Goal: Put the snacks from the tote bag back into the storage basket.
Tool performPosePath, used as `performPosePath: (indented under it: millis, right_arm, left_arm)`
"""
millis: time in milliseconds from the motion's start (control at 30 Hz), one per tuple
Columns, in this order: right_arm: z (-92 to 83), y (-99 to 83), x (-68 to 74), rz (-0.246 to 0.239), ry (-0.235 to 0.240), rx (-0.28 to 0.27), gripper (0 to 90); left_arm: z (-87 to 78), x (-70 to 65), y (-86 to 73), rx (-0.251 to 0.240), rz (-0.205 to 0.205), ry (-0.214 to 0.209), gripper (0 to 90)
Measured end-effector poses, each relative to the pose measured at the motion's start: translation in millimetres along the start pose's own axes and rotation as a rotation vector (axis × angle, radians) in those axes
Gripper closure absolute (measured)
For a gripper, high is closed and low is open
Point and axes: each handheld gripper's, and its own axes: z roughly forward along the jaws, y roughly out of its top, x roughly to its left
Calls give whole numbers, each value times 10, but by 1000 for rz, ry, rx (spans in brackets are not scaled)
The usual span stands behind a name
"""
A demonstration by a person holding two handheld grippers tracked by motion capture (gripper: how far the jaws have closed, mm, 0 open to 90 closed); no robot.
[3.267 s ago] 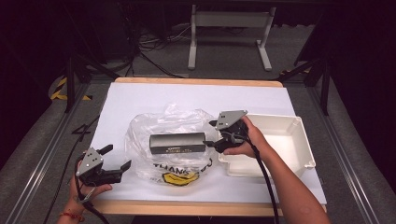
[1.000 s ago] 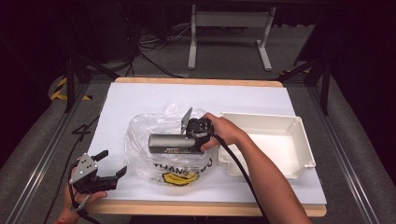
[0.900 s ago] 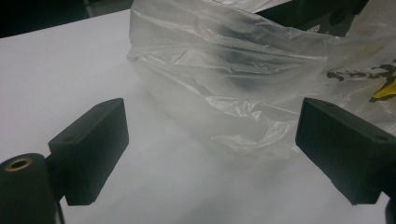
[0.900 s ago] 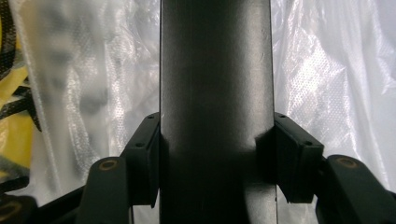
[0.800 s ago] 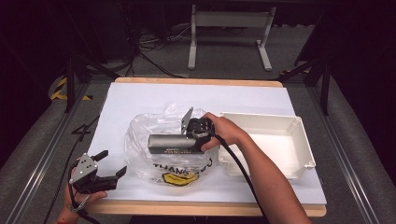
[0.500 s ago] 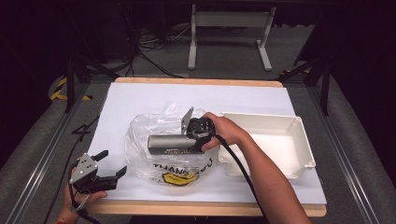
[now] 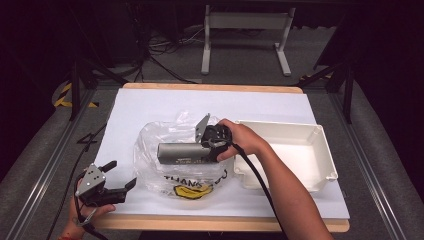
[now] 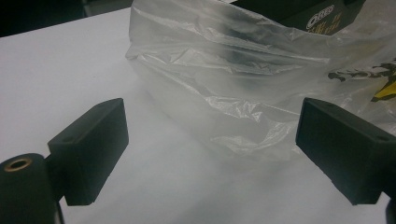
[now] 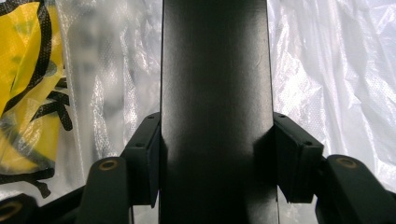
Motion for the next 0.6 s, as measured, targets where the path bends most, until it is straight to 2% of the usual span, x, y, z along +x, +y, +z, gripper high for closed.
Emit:
performPosePath:
  millis: [267, 600]
  right_arm:
    - [-91, 24, 11, -8, -7, -18, 428]
    - [-129, 38, 27, -12, -16, -13, 428]
  left_arm:
    - [0, -1, 2, -2, 3, 0, 103]
    - [-6, 0, 5, -6, 2, 2, 102]
